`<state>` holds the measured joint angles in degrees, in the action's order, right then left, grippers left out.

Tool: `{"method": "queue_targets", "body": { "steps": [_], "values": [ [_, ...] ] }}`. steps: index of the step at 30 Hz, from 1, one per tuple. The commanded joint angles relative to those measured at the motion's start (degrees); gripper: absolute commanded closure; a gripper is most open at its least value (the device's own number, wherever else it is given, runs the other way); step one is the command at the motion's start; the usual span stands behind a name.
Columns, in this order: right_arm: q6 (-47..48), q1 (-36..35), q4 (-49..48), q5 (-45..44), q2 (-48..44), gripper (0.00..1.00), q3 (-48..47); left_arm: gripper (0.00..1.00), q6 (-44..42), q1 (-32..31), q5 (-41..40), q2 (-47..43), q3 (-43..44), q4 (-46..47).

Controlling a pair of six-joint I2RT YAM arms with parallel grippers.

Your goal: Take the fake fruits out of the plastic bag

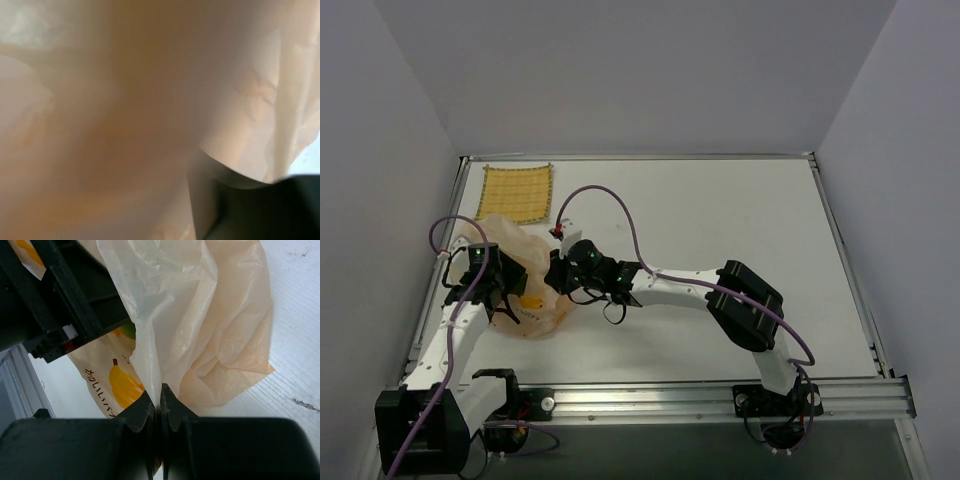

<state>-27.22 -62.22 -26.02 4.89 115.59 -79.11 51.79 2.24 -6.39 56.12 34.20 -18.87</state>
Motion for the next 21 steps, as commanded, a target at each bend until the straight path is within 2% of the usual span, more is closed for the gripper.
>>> {"method": "queue_targets", "body": {
  "steps": [1,3,8,21],
  "values": [
    [-0.5,0.6,-2.5,1.4,-3.4,1.0,0.7,0.43,3.4,-0.1,-3.5,0.6,0.4,7.2],
    [-0.5,0.7,-2.5,1.7,-3.4,1.0,0.9,0.34,4.2,-0.1,-4.3,-0.4,-0.5,6.6],
    [-0.6,1.1,-3.0,2.6,-3.6,1.0,1.2,0.22,6.2,0.0,-7.4,-2.7,-4.1,5.9],
    [-0.3,1.5,-2.7,5.7,-2.7,1.0,0.5,0.21,10.0,0.8,-11.0,12.6,-2.6,16.3]
  ]
}}
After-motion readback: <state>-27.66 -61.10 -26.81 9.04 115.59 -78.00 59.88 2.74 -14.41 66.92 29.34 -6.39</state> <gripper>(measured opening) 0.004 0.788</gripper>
